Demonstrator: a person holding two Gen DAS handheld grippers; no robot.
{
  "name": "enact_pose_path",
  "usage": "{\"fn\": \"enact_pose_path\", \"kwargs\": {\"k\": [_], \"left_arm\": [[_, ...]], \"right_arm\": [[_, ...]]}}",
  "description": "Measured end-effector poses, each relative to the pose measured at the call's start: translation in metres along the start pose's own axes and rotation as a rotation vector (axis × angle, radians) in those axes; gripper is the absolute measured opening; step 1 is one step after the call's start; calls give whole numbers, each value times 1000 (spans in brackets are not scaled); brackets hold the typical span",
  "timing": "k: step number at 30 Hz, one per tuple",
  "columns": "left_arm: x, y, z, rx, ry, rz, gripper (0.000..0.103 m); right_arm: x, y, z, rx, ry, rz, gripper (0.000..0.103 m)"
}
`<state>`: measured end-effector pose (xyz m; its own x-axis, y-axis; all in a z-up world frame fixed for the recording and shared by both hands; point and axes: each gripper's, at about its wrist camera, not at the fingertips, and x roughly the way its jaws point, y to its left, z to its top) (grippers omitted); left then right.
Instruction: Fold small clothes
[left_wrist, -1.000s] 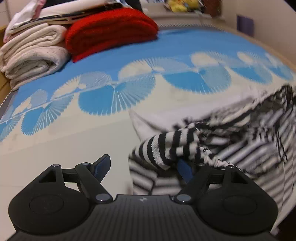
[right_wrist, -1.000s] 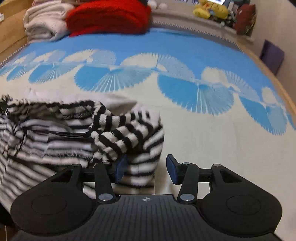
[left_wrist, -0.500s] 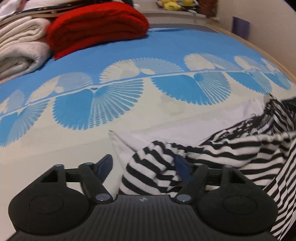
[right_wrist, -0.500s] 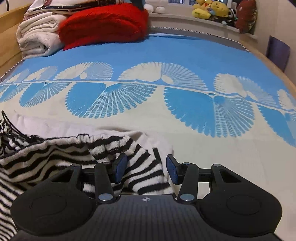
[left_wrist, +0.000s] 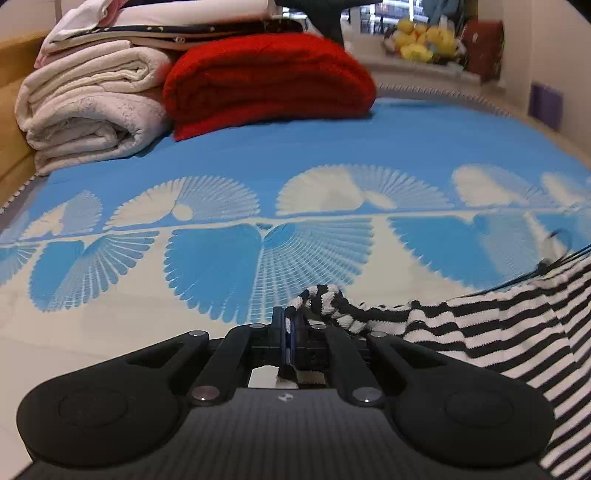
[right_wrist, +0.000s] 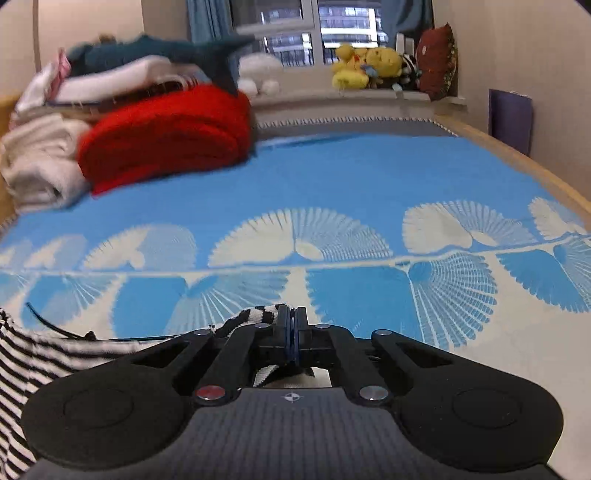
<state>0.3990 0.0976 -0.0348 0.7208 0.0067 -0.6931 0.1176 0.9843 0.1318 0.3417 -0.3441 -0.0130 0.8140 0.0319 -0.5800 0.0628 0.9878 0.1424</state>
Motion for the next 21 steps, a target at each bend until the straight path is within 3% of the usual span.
{"fn": "enact_pose_path", "kwargs": {"k": [2, 5, 7, 9, 11, 12, 13, 15, 17, 21], "left_arm": [[-1, 4, 4, -48, -36, 25, 2], [-4, 8, 8, -106, -96, 74, 2], [10, 6, 8, -114, -9, 49, 2], [37, 0, -1, -94, 196, 9, 6], [42, -3, -5, -76, 280, 2, 16], [36, -2, -3, -71, 277, -14, 26], [29, 0, 0, -76, 262, -34, 40], [11, 10, 2, -111, 239, -84, 52], [-7, 19, -1, -158, 247, -118, 52], [-52, 45, -14, -298, 316, -199, 52]], "right_arm": [[5, 6, 0, -11, -14, -21, 1], [0, 14, 4, -14, -119, -18, 1], [5, 19, 3, -41, -128, -49, 1], [33, 18, -5, -38, 35, -91, 1], [65, 12, -22, -15, 295, -105, 2], [69, 10, -27, -8, 343, -117, 3], [65, 9, -26, -9, 339, -106, 5], [49, 10, -19, -20, 301, -80, 9], [29, 3, -16, 5, 277, -51, 25], [-13, -22, -20, 123, 303, 30, 29]]}}
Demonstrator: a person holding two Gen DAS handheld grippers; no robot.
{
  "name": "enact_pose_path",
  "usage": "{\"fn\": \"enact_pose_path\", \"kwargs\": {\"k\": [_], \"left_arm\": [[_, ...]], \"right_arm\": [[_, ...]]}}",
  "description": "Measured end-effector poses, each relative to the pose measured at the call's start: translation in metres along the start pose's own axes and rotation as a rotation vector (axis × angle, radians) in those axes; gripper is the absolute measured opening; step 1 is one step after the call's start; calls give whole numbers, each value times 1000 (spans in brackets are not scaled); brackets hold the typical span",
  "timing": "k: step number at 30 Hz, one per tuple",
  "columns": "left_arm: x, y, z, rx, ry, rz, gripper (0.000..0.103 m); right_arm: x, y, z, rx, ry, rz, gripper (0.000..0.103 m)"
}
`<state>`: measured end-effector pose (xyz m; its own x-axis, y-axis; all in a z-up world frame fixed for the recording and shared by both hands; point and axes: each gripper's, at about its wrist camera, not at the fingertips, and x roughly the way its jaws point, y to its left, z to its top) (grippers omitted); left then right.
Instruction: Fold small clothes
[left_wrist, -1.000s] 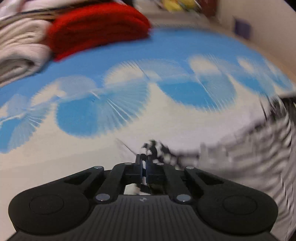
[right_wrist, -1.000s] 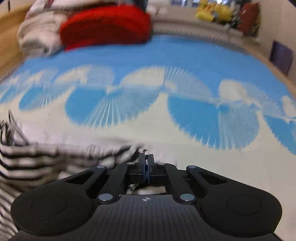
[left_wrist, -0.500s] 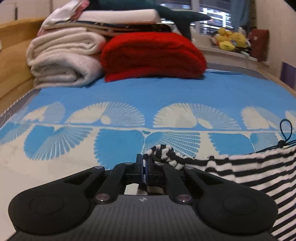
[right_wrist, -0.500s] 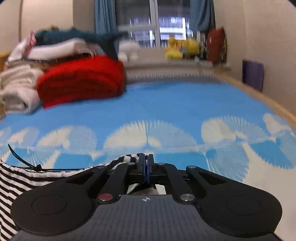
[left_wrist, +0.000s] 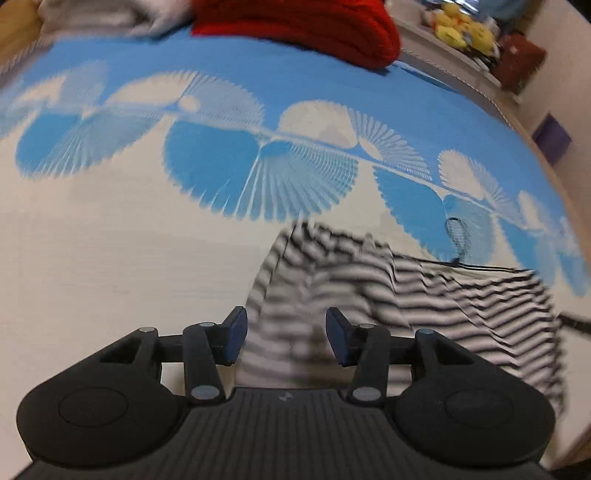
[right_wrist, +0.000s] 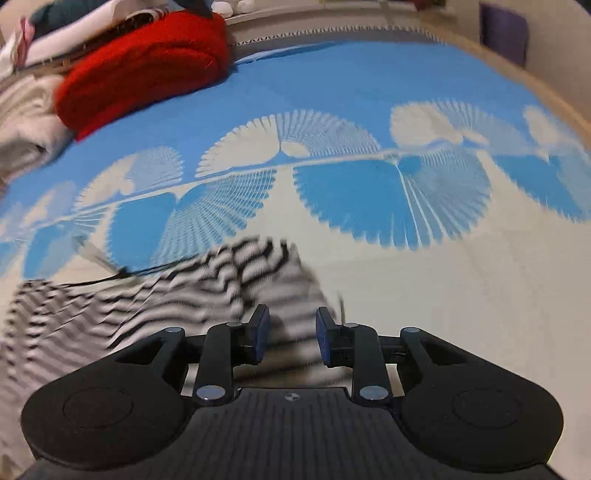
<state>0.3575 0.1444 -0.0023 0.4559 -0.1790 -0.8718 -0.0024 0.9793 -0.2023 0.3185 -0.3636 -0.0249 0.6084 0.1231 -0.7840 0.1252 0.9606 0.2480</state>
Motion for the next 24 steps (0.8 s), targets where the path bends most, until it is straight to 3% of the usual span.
{"fn": "enact_pose_path", "kwargs": {"k": [4, 7, 9, 11, 14, 18, 20, 24], "left_arm": [[-35, 12, -33, -3, 53, 1, 52], [-38, 20, -68, -22, 85, 4, 52], [-24, 26, -83, -87, 161, -13, 51], [-18, 25, -89, -75, 166, -33, 51], [-2, 24, -98, -58, 243, 38, 51], [1, 22, -103, -66, 242, 33, 50], [4, 18, -104, -55, 247, 49, 45], [3, 13, -110, -41, 237, 81, 13]], "right_arm": [[-36, -17, -26, 20, 46, 72, 32], [-43, -30, -59, 45, 147, 121, 36], [-41, -31, -69, 51, 190, 118, 36], [-39, -28, -75, 11, 203, 92, 36], [-30, -24, -86, -31, 258, 14, 37], [-32, -21, -90, -44, 254, -6, 39], [-34, -22, -93, -45, 249, -13, 39], [-40, -20, -97, -75, 236, -23, 37]]}}
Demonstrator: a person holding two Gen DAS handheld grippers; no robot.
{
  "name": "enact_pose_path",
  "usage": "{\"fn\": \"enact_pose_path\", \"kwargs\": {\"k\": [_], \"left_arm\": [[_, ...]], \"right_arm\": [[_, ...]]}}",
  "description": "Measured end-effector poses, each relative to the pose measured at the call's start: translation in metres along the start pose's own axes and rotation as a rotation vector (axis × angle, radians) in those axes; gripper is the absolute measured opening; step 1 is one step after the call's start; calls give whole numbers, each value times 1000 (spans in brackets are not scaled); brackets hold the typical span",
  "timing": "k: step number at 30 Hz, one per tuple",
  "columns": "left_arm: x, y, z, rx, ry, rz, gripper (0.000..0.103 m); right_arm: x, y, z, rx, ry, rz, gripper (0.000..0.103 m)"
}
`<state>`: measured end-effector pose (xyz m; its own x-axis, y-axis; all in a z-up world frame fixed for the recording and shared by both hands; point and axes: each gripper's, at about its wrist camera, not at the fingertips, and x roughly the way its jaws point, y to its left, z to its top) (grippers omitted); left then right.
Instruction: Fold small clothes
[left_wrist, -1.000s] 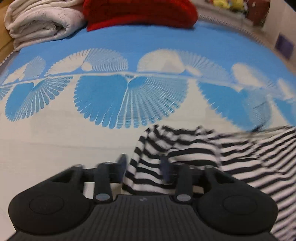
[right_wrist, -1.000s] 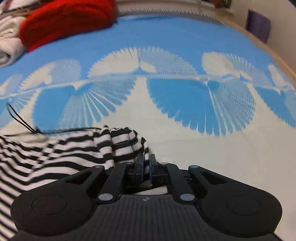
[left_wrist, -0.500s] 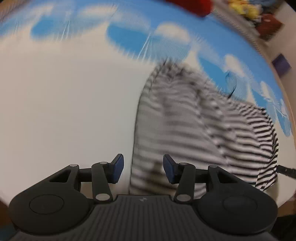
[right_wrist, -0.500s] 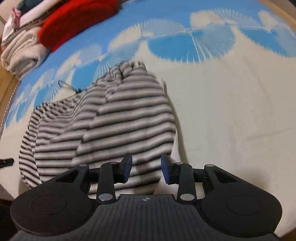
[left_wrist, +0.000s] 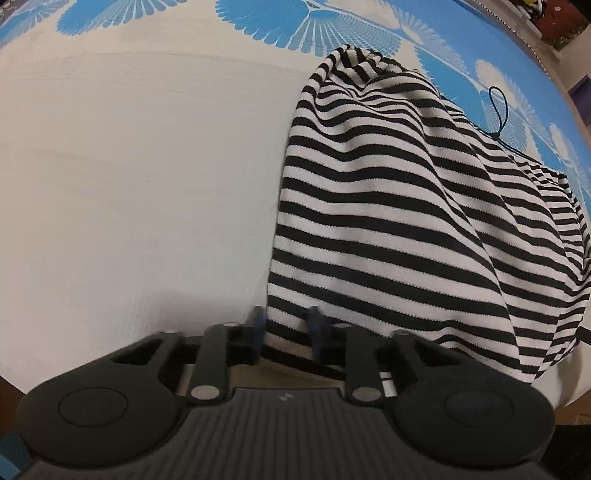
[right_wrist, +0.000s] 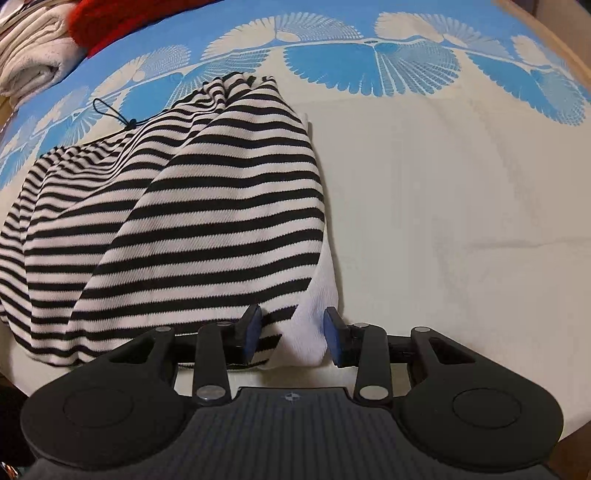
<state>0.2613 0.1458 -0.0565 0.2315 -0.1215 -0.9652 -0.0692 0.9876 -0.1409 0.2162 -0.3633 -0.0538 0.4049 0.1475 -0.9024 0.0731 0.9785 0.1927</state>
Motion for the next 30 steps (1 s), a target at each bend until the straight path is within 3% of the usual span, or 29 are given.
{"fn": "enact_pose_path", "kwargs": {"k": [1, 2, 4, 7, 9, 12, 14, 18, 20, 22, 24, 26, 28, 30], "left_arm": [[-1, -4, -1, 12, -8, 6, 1], [-3, -8, -2, 36, -19, 14, 1], [-10, -15, -3, 87, -63, 44, 0], [-29, -12, -6, 100, -163, 114, 0], [-31, -4, -8, 71, -158, 132, 0], [-17, 0, -10, 80, -69, 171, 0], [-9, -5, -13, 125, -24, 195, 1], [-10, -8, -11, 122, -33, 228, 5], [-18, -5, -8, 82, -74, 225, 16], [-32, -3, -6, 47, -144, 213, 36], [-48, -13, -6, 60, -230, 222, 39], [-59, -33, -11, 116, -306, 219, 42], [-63, -55, -15, 190, -339, 183, 47], [-61, -74, -17, 242, -341, 148, 47]], "right_arm": [[-2, 1, -2, -11, -7, -1, 28], [-4, 2, -2, -24, -16, -2, 18], [-12, 1, -2, -36, -49, -1, 8], [-35, -10, 0, 33, -163, 61, 5], [-47, -24, 0, 108, -207, 83, 5], [-30, -31, -5, 115, -85, 6, 3], [-11, -23, -11, 47, 19, -51, 3], [-3, -2, -19, -107, 33, -116, 4], [-6, -2, -18, -115, 15, -122, 6], [-12, -4, -17, -108, -25, -135, 10], [-29, -3, -16, -101, -140, -190, 17], [-51, -2, -16, -78, -293, -249, 48], [-65, -6, -14, -29, -379, -209, 50], [-66, -5, -14, -18, -370, -133, 50]]}}
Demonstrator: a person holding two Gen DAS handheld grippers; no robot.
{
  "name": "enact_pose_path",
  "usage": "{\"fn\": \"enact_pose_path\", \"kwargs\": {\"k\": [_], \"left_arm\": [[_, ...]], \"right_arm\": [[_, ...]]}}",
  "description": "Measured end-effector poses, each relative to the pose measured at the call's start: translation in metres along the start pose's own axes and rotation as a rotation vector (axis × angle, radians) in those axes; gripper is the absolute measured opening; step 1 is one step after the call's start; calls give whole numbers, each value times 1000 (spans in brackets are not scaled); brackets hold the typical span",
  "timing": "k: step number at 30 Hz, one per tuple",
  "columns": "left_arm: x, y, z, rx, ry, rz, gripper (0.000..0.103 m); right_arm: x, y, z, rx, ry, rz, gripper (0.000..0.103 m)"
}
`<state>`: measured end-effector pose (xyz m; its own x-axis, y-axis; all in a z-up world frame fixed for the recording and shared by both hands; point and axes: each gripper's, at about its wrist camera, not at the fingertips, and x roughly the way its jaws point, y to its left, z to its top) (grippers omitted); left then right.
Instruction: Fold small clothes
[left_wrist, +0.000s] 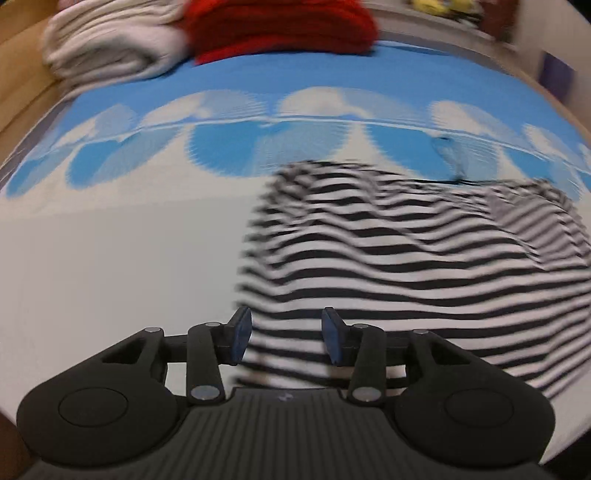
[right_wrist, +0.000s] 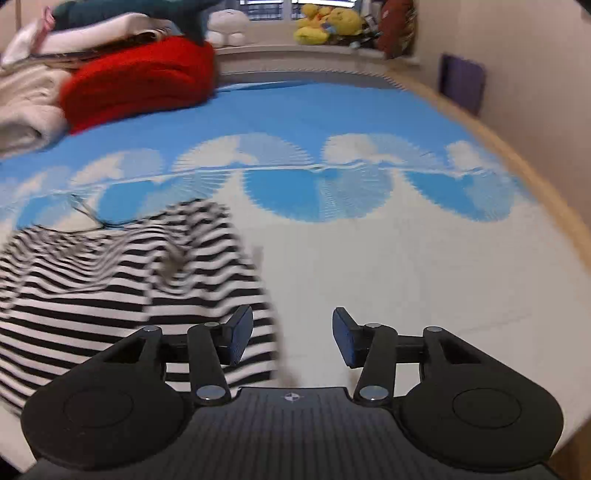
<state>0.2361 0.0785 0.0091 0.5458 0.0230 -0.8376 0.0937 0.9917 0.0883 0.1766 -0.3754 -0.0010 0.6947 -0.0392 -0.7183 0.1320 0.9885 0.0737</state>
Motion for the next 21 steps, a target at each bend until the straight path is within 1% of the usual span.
{"fn": "enact_pose_path", "kwargs": {"k": [1, 7, 9, 11, 13, 15, 17, 19, 21], "left_arm": [[3, -7, 2, 6, 1, -13, 47], [17, -32, 14, -17, 24, -80, 47], [23, -41, 18, -2, 30, -93, 47], [34, -49, 22, 22, 42, -97, 47], [44, -60, 21, 71, 75, -79, 56], [59, -70, 19, 131, 118, -38, 60], [72, -77, 18, 166, 153, -13, 62], [77, -78, 20, 162, 165, -6, 64], [79, -76, 23, 144, 166, -8, 65]], "right_arm": [[2, 5, -1, -18, 18, 21, 50], [27, 44, -16, -186, 138, 72, 50], [37, 56, -24, -249, 203, 59, 50], [50, 62, -35, -306, 269, 20, 51], [53, 66, -38, -328, 282, 2, 54], [56, 65, -37, -316, 288, -1, 56], [57, 63, -36, -307, 293, -5, 60], [59, 65, -35, -311, 293, -17, 63], [59, 67, -33, -310, 287, -22, 63]]}}
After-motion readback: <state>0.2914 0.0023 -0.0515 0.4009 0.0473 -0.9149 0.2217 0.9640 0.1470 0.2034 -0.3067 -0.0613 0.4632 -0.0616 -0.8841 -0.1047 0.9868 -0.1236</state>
